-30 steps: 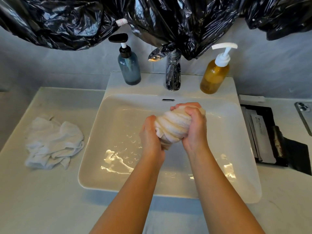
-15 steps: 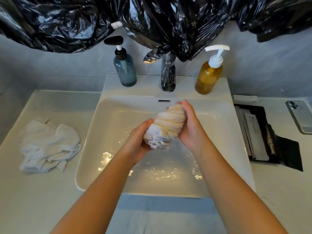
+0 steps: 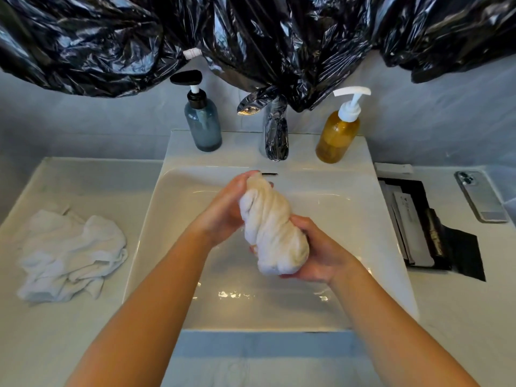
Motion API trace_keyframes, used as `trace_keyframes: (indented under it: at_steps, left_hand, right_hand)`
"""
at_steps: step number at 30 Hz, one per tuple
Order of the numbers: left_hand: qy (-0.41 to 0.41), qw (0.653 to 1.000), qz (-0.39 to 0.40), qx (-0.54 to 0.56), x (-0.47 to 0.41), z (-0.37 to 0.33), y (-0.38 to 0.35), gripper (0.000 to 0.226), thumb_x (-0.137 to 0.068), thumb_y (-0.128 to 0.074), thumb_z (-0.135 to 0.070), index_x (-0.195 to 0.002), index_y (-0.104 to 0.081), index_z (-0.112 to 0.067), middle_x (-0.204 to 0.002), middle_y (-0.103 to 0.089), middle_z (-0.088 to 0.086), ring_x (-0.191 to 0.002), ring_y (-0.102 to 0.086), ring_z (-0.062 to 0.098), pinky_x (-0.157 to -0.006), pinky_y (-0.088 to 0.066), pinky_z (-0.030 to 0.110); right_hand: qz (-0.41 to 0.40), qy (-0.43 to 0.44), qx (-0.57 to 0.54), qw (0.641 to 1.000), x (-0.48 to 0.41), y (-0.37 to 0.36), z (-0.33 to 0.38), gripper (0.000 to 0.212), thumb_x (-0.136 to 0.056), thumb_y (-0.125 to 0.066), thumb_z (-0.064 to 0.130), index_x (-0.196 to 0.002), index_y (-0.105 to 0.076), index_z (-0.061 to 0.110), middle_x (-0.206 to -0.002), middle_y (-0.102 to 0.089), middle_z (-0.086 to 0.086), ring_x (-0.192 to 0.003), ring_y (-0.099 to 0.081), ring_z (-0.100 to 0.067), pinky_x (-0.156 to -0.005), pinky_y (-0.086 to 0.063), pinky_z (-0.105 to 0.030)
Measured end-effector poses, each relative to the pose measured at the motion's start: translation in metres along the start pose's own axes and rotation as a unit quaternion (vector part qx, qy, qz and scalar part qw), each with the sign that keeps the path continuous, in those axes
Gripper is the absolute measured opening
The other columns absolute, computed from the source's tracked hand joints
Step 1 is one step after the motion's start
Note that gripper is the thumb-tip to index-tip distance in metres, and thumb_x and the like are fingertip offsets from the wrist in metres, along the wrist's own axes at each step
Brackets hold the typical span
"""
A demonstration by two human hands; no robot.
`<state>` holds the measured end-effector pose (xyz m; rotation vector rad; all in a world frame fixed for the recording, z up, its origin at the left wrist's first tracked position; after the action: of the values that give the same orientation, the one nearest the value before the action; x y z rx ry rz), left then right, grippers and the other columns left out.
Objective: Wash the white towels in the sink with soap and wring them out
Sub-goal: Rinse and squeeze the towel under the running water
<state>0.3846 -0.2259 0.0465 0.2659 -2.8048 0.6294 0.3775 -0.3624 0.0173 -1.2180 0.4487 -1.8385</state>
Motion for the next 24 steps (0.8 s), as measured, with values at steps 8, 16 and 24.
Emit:
trace_keyframes:
  at_steps: [8, 16, 24]
  left_hand:
    - [-0.167, 0.969, -0.092, -0.157, 0.013, -0.020, -0.038, 0.020, -0.079, -0.055, -0.003, -0.096, -0.054, -0.013, -0.085, -0.063, 0.012, -0.087, -0.069, 0.031, -0.083, -0.055, 0.047]
    - [-0.201, 0.917, -0.306, -0.160, 0.021, -0.021, -0.029, 0.008, -0.077, -0.056, -0.022, -0.081, -0.052, -0.027, -0.085, -0.067, 0.014, -0.078, -0.065, 0.025, -0.078, -0.054, 0.044]
    - [-0.191, 0.873, -0.445, -0.054, 0.031, 0.003, -0.003, 0.001, -0.079, -0.055, -0.025, -0.079, -0.054, -0.026, -0.091, -0.066, 0.021, -0.088, -0.063, 0.033, -0.087, -0.052, 0.047]
  right_hand:
    - [-0.096, -0.010, -0.175, 0.980, -0.005, 0.020, -0.022, 0.063, -0.088, -0.053, 0.064, -0.112, -0.076, 0.010, -0.126, -0.066, -0.020, -0.113, -0.062, -0.044, -0.096, -0.043, -0.067]
    - [-0.357, 0.130, -0.187, 0.906, -0.020, 0.038, -0.008, 0.026, -0.093, -0.052, 0.029, -0.089, -0.067, 0.008, -0.083, -0.066, -0.012, -0.079, -0.063, -0.029, -0.072, -0.050, -0.034]
    - [-0.401, 0.188, -0.096, 0.892, -0.023, 0.048, -0.002, 0.032, -0.093, -0.059, 0.037, -0.091, -0.071, 0.007, -0.090, -0.071, -0.011, -0.087, -0.067, -0.029, -0.083, -0.053, -0.040]
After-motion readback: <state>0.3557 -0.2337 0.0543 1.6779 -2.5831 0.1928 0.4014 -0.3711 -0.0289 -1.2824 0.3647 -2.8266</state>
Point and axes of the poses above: each hand's wrist, its own x-axis away from the middle knuckle, its own y-axis out of the back of the hand, z = x × y, the point moved 8 cm from there along -x, towards the middle knuckle
